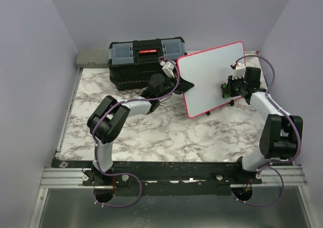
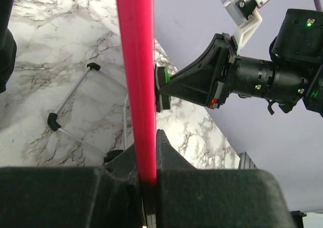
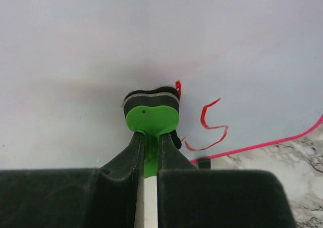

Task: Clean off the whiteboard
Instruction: Erase the whiteboard at the whiteboard stand.

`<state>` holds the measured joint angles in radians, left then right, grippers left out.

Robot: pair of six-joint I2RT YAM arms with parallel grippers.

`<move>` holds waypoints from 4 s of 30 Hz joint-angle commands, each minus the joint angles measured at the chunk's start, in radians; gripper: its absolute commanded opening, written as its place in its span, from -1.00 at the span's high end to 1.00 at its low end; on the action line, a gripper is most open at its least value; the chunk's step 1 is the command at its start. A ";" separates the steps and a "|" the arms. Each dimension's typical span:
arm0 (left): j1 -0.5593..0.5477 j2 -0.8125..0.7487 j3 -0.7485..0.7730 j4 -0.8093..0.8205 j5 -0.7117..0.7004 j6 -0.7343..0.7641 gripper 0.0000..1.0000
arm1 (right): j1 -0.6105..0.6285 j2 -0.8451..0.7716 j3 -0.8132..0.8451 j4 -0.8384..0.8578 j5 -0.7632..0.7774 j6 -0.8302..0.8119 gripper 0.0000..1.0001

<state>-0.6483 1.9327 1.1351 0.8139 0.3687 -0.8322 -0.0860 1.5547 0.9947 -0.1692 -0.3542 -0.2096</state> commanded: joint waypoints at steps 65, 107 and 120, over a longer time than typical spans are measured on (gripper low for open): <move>-0.020 0.000 0.043 0.157 0.102 -0.065 1.00 | -0.041 0.156 0.167 -0.394 -0.335 -0.309 0.99; -0.020 -0.016 -0.012 0.197 0.093 -0.080 1.00 | -0.130 0.023 -0.007 0.156 0.096 0.129 0.99; -0.020 -0.019 0.000 0.189 0.092 -0.079 1.00 | -0.110 0.134 0.171 -0.515 -0.535 -0.495 0.99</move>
<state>-0.6559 1.9495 1.1149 0.8661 0.4042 -0.8642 -0.2264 1.6562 1.1442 -0.4149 -0.6430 -0.4732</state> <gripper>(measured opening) 0.033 0.085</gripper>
